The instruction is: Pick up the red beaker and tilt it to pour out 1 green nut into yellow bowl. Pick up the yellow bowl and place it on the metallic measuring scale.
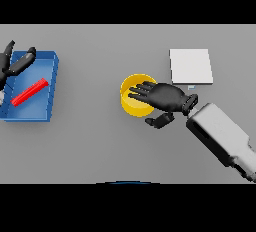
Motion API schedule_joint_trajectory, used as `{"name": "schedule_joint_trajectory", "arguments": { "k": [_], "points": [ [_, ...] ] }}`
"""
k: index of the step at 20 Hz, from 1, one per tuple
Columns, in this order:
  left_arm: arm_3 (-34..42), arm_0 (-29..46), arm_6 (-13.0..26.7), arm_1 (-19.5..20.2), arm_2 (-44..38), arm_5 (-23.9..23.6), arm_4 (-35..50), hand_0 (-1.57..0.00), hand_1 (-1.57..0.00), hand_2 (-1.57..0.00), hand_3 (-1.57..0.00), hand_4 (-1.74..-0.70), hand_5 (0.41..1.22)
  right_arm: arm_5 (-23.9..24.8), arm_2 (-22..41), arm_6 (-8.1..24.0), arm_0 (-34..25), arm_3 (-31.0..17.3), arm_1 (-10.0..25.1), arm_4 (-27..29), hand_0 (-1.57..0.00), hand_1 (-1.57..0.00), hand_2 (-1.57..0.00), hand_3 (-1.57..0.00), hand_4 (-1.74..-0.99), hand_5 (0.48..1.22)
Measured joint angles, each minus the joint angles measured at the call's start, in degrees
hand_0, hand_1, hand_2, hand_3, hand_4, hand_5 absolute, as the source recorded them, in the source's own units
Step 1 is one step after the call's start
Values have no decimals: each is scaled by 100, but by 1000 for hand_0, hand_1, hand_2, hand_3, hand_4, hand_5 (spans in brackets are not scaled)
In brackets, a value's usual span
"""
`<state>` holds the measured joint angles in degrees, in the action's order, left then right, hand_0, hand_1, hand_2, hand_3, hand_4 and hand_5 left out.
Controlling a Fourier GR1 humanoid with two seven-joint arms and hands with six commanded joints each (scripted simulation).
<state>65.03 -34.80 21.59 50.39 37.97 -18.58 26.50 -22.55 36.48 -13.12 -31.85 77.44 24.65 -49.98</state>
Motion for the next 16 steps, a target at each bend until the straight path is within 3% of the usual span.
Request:
{"name": "schedule_joint_trajectory", "arguments": {
  "k": [5,10,14,16],
  "points": [
    [-30,32,-62,17,-60,-6,48,1,1,1,1,-723,688,-149,313,15,-439,-651,-166,-265,1,1,1,1,-1259,714],
    [58,138,-157,95,-82,-3,75,1,1,1,1,-717,688,-439,517,-13,-686,-967,-263,-357,1,1,1,1,-1290,746],
    [51,79,-119,77,-84,-4,77,1,1,1,1,-713,686,-615,421,196,-741,-1070,-435,-223,-3,-16,-19,-43,-1336,810],
    [86,128,-141,121,-97,-1,94,1,1,1,1,-714,691,-624,398,252,-801,-1204,-485,-231,-287,-236,-176,-173,-1387,873]
  ]
}}
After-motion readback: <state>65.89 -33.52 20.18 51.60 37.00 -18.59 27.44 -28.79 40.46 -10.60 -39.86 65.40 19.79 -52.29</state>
